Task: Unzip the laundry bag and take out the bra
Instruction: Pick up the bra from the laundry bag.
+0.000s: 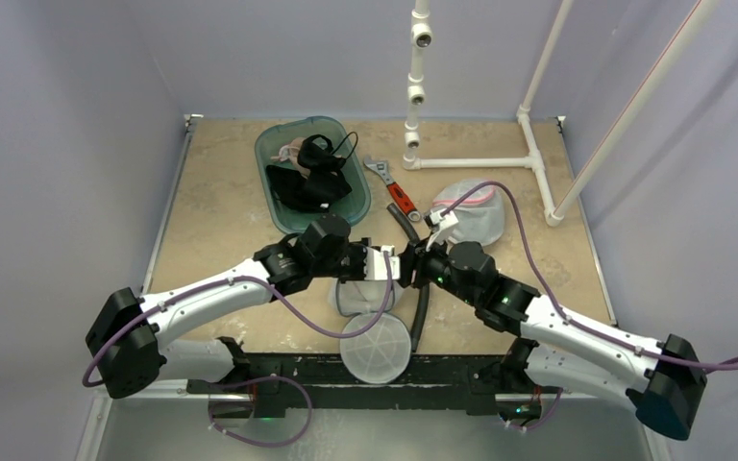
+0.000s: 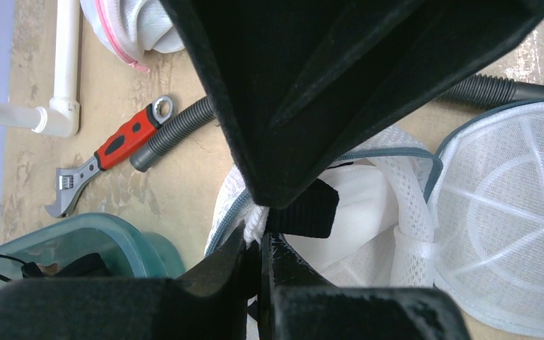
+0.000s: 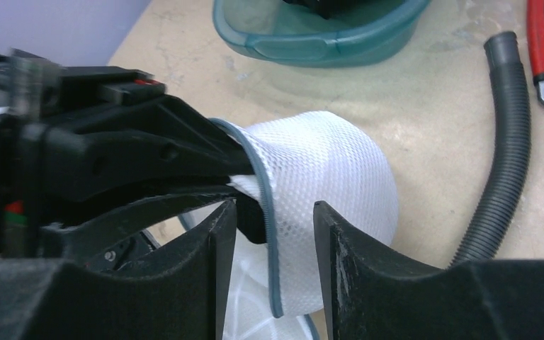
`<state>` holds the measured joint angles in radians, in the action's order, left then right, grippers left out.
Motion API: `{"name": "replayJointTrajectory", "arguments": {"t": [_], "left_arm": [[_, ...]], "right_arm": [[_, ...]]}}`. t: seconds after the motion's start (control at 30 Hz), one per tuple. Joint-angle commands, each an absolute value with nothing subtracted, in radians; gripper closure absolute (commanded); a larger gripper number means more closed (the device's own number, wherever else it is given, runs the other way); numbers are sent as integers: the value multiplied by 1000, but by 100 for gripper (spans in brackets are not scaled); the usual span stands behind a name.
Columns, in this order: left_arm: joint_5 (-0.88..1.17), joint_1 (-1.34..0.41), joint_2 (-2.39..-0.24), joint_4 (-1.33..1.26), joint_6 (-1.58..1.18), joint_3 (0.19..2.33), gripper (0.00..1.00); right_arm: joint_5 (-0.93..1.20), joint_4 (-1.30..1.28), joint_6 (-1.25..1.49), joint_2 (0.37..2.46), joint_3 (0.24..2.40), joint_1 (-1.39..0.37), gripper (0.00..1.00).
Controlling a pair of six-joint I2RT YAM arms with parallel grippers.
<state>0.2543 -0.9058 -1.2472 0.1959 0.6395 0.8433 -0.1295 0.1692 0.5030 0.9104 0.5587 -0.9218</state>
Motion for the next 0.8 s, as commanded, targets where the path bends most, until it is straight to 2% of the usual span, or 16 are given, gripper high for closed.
{"name": "replayJointTrajectory", "arguments": {"t": [0.0,0.3,0.4,0.77], "left_arm": [[274,-914,-1250,156,629,874,100],[274,-924,-1248,154,624,878,100],[274,-927,-1242,164,624,878,100],[321,-932,-1183,204,611,884,100]], "right_arm": [[-71,210,464,908,579,-924,55],[-98,154,492,975,593,-924,81],[-129,146,514,961,586,-924,99],[-315,99,584,1040,599,-910,100]]}}
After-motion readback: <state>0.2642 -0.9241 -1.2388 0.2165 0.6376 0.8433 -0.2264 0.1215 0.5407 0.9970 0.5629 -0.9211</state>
